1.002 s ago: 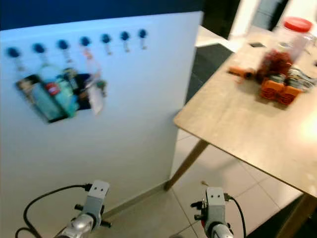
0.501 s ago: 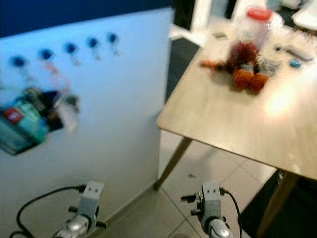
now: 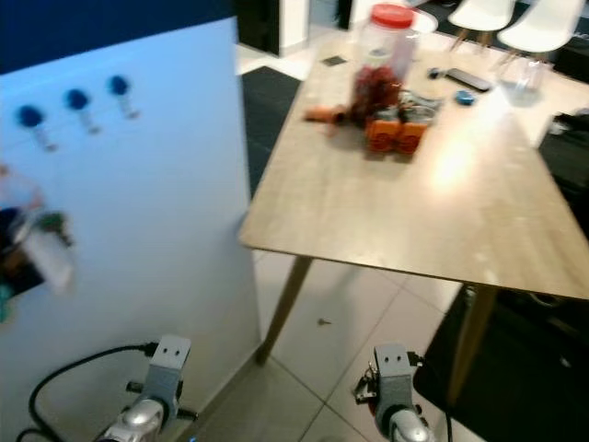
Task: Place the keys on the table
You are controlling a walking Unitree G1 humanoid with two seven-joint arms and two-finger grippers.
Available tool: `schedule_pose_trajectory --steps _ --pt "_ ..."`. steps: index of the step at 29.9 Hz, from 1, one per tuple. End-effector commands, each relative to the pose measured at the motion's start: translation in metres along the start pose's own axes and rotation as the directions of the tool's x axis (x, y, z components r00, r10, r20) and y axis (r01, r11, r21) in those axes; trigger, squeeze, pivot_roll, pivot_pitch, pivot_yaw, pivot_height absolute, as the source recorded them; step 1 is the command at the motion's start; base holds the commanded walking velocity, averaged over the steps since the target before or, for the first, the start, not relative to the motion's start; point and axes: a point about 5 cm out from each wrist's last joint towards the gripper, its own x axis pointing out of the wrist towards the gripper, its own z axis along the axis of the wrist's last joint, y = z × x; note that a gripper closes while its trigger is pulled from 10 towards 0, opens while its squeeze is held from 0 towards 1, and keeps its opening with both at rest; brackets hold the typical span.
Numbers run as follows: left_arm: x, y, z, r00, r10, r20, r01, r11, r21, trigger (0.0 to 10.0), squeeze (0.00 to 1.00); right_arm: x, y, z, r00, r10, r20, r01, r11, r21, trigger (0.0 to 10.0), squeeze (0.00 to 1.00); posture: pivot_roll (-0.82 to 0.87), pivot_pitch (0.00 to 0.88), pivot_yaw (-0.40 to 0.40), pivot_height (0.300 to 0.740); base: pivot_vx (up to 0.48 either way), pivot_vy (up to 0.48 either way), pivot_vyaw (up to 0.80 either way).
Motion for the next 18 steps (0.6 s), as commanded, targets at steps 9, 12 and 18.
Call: schedule_pose_trajectory --steps 9,12,18 --pt "-0.002 0.002 -0.007 1.000 0.004 -0.010 -0.004 1.000 -0.024 10.0 0.00 0.001 0.004 0.001 1.000 0.018 0.005 -0.018 1.000 -0.004 10.0 0.00 0.06 0.012 -0.046 0.740 0.000 0.000 -0.80" --pt "-0.002 0.001 -0.002 1.000 0.004 0.020 -0.003 1.000 -0.025 10.0 0.00 0.001 0.004 0.001 1.000 0.020 0.003 -0.020 1.000 -0.009 10.0 0.00 0.06 0.014 -0.047 0.740 0.000 0.000 -0.80" --pt "-0.001 0.000 0.003 0.999 0.018 0.050 -0.015 0.997 -0.070 10.0 0.00 0.001 0.006 0.000 0.999 0.034 -0.012 -0.034 0.999 -0.005 10.0 0.00 0.06 0.014 -0.048 0.740 0.000 0.000 -0.53"
